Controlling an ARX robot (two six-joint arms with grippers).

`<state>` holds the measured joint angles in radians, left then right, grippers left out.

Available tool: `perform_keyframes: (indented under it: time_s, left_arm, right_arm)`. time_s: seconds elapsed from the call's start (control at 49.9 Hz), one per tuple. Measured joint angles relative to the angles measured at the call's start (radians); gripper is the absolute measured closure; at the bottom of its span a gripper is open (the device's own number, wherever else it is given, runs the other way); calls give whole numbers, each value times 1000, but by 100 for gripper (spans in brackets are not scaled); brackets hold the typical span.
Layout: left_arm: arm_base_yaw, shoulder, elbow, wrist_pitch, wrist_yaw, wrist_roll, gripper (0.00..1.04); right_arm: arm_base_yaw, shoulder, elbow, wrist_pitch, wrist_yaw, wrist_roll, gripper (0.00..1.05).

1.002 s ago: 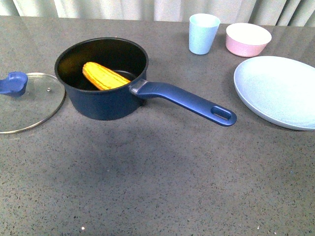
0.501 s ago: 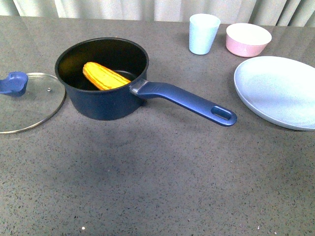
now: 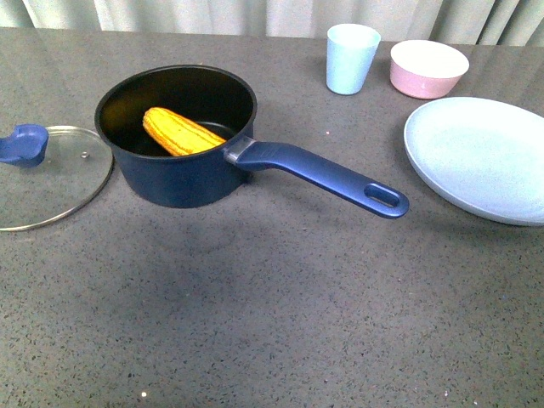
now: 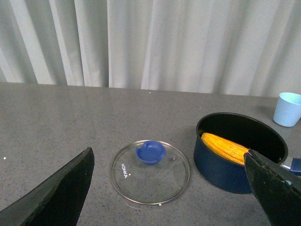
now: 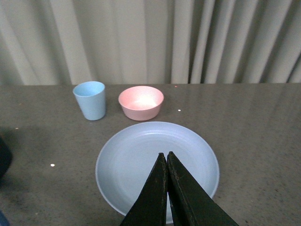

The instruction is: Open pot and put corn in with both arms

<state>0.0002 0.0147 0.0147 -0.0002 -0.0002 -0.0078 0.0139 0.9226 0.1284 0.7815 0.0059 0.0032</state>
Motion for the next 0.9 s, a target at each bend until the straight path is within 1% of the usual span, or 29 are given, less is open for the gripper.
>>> perform_keyframes:
  time_s: [0.301,0.381,0.421,0.661,0.902]
  left_arm:
    - [0,0,0,0,0,0,9]
    - [0,0,0,0,0,0,9]
    - [0,0,0,0,0,0,9]
    - [0,0,0,0,0,0,9]
    - [0,0,0,0,0,0,9]
  right_arm:
    - [-11,-169,-64,-105,-4,0,103]
    - [-11,-180,-94,-67,-6,0,103]
    - [-11,-189,-104,-72,-6,0,103]
    - [-12,-376,-105,-244,-6,0,103]
    - [-12,-489,-105,-349,-6,0,103]
